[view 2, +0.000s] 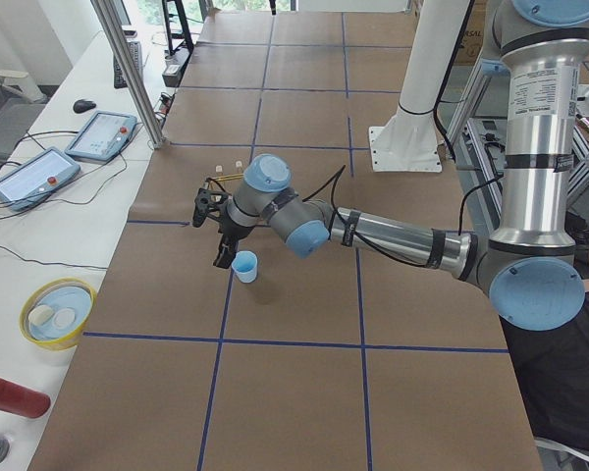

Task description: Hang cup on cup holder

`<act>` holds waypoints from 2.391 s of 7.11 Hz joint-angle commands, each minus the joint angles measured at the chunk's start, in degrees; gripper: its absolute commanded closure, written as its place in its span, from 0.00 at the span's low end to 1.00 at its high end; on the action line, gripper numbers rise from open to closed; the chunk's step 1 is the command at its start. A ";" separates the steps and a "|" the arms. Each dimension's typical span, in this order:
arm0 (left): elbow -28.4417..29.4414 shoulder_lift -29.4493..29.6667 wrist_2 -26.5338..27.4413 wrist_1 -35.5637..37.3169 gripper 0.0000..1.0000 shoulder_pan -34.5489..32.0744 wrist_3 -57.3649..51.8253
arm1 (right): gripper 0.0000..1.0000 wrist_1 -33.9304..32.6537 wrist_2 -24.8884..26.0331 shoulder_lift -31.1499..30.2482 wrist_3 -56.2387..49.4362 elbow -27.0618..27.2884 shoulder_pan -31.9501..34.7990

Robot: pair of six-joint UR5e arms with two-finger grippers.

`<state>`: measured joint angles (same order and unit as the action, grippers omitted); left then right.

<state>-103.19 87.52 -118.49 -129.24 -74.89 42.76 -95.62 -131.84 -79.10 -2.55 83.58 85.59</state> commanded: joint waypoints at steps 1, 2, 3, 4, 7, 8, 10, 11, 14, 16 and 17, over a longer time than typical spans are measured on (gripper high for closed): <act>-1.13 -3.21 11.39 -11.19 0.00 7.45 2.93 | 0.00 0.00 0.00 0.00 0.09 0.00 0.02; -2.61 -5.23 15.88 -13.56 0.00 10.61 8.95 | 0.00 0.00 0.00 0.00 0.00 0.00 0.02; -3.24 -7.95 24.80 -19.15 0.00 16.73 14.75 | 0.00 0.00 0.00 0.00 0.00 0.00 0.02; -3.33 -9.28 33.07 -20.77 0.00 22.10 20.73 | 0.00 0.00 0.00 0.00 0.09 0.00 0.02; -2.72 -12.19 52.07 -20.62 0.00 33.89 32.35 | 0.00 0.00 0.00 0.00 0.00 0.00 0.02; -2.19 -13.06 57.35 -20.44 0.00 38.19 35.17 | 0.00 0.00 0.00 0.00 0.00 0.00 0.02; -0.09 -13.16 64.49 -20.18 0.00 42.26 36.43 | 0.00 0.00 0.00 0.00 0.00 0.00 -0.07; 0.79 -13.07 65.05 -19.57 0.00 43.50 36.08 | 0.00 0.00 0.00 0.00 0.00 0.00 0.01; 4.21 -11.41 64.44 -17.98 0.00 44.21 34.16 | 0.00 0.00 0.00 0.00 0.00 0.00 0.02; 4.93 -9.83 64.35 -17.98 0.00 44.21 33.71 | 0.00 0.00 0.00 0.00 0.00 0.00 0.02; 5.45 -9.73 64.35 -18.07 0.00 44.39 33.62 | 0.00 0.00 0.00 0.00 0.00 0.00 0.02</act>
<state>-98.28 77.37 -54.12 -147.26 -30.64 76.56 -95.63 -131.84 -79.10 -2.54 83.58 85.61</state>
